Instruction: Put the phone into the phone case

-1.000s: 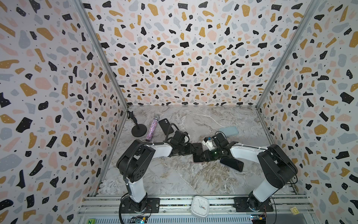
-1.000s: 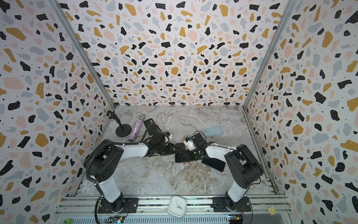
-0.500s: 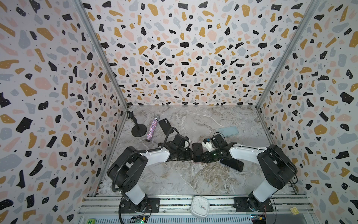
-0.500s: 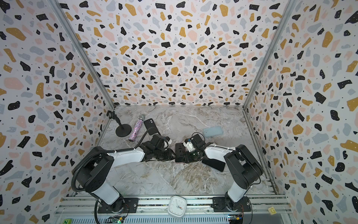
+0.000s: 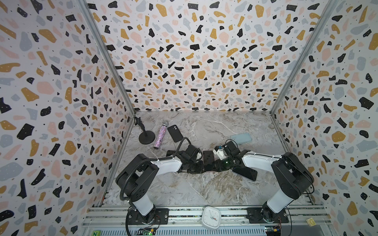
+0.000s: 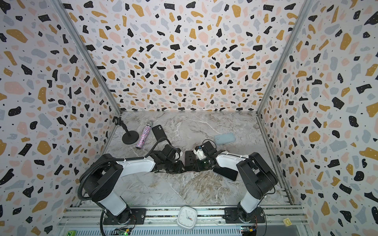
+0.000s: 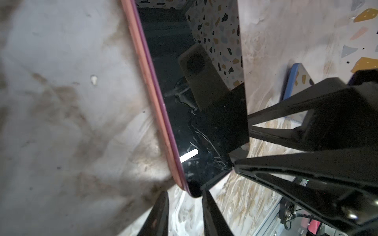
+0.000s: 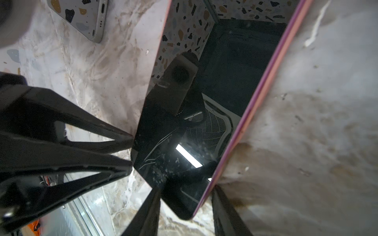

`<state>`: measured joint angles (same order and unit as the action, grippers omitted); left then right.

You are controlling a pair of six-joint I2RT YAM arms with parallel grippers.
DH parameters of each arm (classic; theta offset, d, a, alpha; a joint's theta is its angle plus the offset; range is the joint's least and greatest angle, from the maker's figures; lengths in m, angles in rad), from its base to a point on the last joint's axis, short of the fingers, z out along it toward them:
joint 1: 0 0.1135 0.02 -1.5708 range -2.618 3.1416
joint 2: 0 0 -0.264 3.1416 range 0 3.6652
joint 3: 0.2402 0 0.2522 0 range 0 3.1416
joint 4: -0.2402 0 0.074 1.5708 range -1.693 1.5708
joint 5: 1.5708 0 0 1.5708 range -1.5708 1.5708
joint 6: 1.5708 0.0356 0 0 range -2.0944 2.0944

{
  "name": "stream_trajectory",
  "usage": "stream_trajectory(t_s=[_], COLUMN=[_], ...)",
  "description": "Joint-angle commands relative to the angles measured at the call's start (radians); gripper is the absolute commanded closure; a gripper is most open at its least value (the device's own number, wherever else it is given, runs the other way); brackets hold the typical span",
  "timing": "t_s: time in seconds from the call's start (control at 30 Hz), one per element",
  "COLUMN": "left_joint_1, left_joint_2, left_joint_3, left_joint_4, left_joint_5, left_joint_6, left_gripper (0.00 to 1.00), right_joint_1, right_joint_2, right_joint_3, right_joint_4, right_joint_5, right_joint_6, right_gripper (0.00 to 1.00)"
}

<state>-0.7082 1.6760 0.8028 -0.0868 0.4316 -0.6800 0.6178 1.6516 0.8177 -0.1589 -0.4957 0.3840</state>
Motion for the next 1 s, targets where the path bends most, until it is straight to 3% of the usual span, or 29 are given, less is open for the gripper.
stream_trajectory(t_s=[0.0, 0.67, 0.97], left_joint_1=[-0.005, -0.005, -0.005], left_joint_2=[0.017, 0.080, 0.097], left_joint_3=[0.037, 0.022, 0.013], left_joint_4=[-0.030, -0.009, 0.004], left_joint_5=[-0.029, -0.051, -0.057], left_joint_6=[0.031, 0.043, 0.038], left_gripper=[0.73, 0.92, 0.94], right_joint_1=[0.005, 0.015, 0.040], right_joint_2=[-0.032, -0.026, -0.008], right_joint_3=[0.003, -0.028, -0.020], right_joint_4=[-0.003, 0.038, 0.056], right_joint_5=[-0.009, -0.032, -0.038], right_joint_6=[0.000, 0.018, 0.033], right_gripper=[0.57, 0.57, 0.57])
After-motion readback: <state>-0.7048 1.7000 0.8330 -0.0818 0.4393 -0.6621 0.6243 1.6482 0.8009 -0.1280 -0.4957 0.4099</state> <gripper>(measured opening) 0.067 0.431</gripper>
